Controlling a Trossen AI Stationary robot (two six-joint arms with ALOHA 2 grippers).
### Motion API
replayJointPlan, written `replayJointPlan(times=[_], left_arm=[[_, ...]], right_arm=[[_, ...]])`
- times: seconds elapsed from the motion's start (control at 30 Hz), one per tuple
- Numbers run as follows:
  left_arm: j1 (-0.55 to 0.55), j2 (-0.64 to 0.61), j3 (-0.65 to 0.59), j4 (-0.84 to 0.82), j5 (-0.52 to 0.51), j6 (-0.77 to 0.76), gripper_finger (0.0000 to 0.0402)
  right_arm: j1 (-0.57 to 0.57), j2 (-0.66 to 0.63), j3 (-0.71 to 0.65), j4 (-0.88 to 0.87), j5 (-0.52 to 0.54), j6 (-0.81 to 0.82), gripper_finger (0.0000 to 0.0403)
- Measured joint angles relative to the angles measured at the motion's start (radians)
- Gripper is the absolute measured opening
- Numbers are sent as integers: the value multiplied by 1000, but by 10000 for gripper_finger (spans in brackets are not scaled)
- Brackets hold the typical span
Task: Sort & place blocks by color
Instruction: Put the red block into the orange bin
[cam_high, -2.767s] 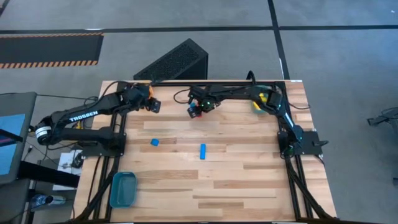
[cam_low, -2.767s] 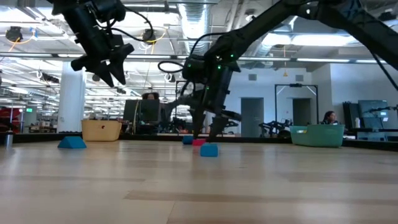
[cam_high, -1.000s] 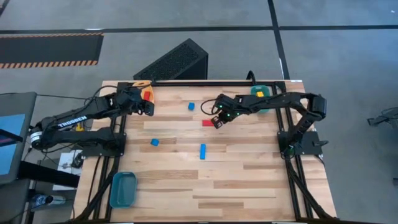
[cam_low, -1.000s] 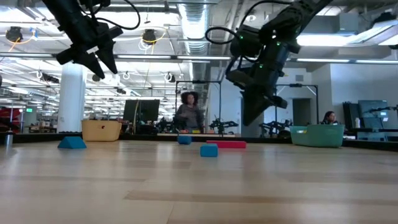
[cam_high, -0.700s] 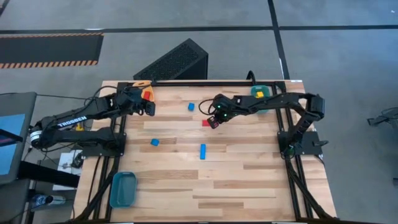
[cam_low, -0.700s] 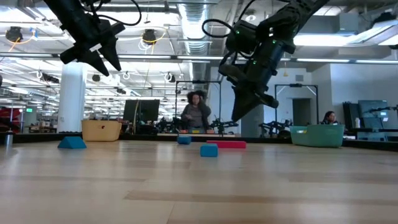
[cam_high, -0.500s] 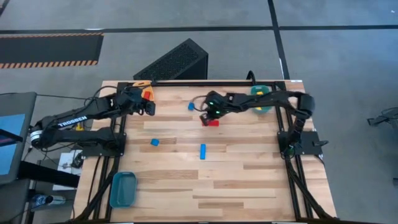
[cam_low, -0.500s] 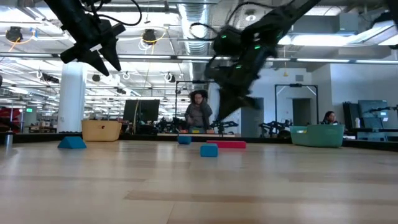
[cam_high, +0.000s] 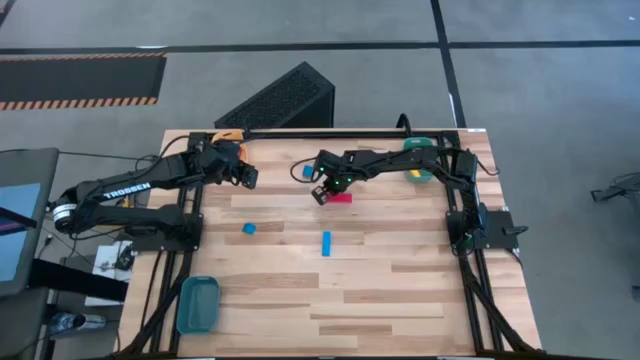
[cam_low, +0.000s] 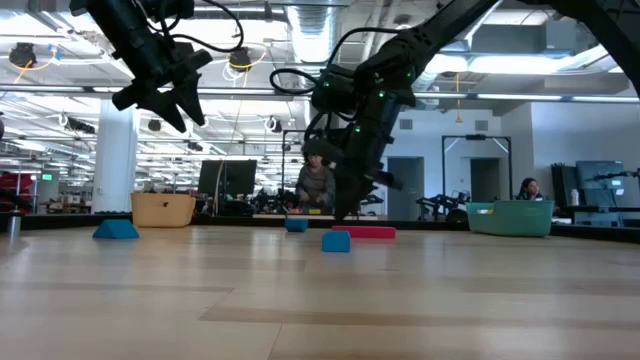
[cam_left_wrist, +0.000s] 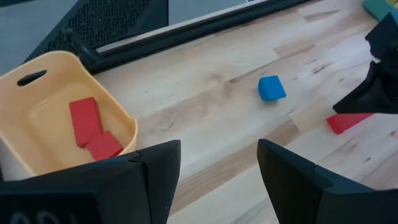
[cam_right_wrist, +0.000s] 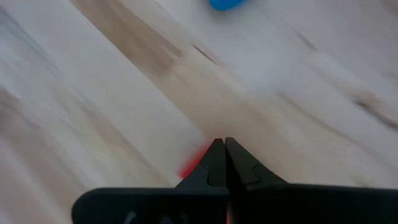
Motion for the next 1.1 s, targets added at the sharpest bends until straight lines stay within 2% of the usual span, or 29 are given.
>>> replayJointPlan(times=[0.13, 0.3, 0.43, 0.63, 0.73, 0.9, 1.1], left_arm=[[-2, 2, 0, -7, 2, 18, 199], [-4, 2, 0, -3, 1, 48, 199], [-12, 2, 0, -3, 16, 90, 199], [-36, 2, 0, -3, 21, 106, 199], [-51, 2, 0, -3, 17, 106, 199], [-68, 2, 0, -3, -33, 106, 199], [-73, 2, 0, -4, -52, 107, 199]], right_arm=[[26, -13, 1, -98, 30, -149, 19], [38, -17, 2, -149, 32, -296, 62], [37, -30, 2, -184, 24, -398, 118], [38, -30, 1, -203, 9, -587, 224], [34, -20, -3, -211, 15, -655, 255], [9, -19, -40, -171, 13, -677, 250], [-14, -25, -100, -126, 1, -679, 193]])
